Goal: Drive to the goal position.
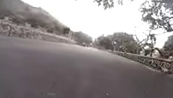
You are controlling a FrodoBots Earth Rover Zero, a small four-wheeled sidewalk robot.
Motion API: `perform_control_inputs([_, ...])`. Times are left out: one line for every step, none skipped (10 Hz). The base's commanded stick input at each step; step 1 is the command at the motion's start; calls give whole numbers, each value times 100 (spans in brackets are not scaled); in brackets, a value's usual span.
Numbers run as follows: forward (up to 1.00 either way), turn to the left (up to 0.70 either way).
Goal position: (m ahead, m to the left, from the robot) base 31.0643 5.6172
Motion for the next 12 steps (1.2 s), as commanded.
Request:
perform_control_inputs([70,0])
perform_control_inputs([70,0])
perform_control_inputs([70,0])
perform_control_inputs([70,0])
perform_control_inputs([70,0])
perform_control_inputs([70,0])
perform_control_inputs([70,0])
perform_control_inputs([70,0])
perform_control_inputs([70,0])
perform_control_inputs([70,0])
perform_control_inputs([70,0])
perform_control_inputs([70,0])
